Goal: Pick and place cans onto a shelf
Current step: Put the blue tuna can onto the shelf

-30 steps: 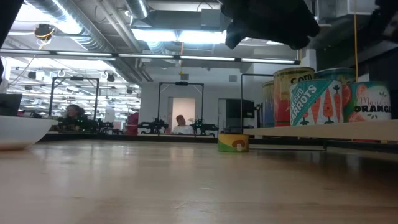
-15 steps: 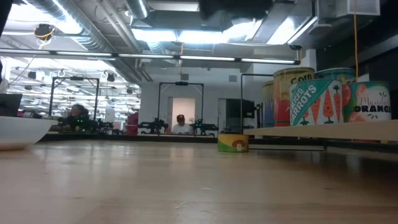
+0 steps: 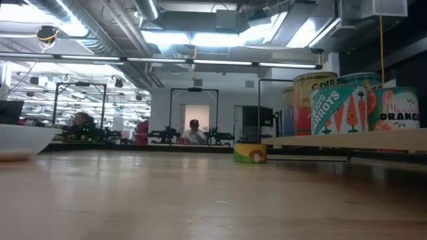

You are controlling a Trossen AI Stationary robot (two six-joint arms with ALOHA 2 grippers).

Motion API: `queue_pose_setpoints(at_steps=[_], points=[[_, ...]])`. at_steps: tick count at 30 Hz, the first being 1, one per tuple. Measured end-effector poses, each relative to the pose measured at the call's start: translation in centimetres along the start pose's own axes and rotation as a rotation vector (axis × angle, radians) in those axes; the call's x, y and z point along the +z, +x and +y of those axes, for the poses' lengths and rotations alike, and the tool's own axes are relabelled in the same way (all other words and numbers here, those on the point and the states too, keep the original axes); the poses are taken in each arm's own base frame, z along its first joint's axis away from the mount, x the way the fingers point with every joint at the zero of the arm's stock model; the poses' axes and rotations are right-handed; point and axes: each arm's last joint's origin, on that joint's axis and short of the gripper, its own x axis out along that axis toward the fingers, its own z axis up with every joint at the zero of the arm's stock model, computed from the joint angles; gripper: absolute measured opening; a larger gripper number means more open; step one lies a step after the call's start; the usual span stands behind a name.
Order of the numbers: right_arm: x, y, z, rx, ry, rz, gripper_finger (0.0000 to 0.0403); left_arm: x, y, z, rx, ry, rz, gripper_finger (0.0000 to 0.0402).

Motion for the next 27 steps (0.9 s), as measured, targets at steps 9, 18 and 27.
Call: queue_pose_setpoints(at_steps=[9, 18, 27], points=[[-3.2, 5.9, 1.0, 0.002, -0.075, 0.072, 0.02, -0.4, -0.6, -1.5, -0.023, 0.027, 0.001, 0.0086], [-5.4, 8.4, 0.9, 0.069, -0.043, 0.127, 0.0199, -0.6, -0.7, -1.9, -0.027, 0.035, 0.0, 0.0086], [-8.3, 8.7, 2.9, 0.069, 0.135, 0.181, 0.0172, -0.6, -0.7, -1.9, -0.025, 0.035, 0.0, 0.0086]])
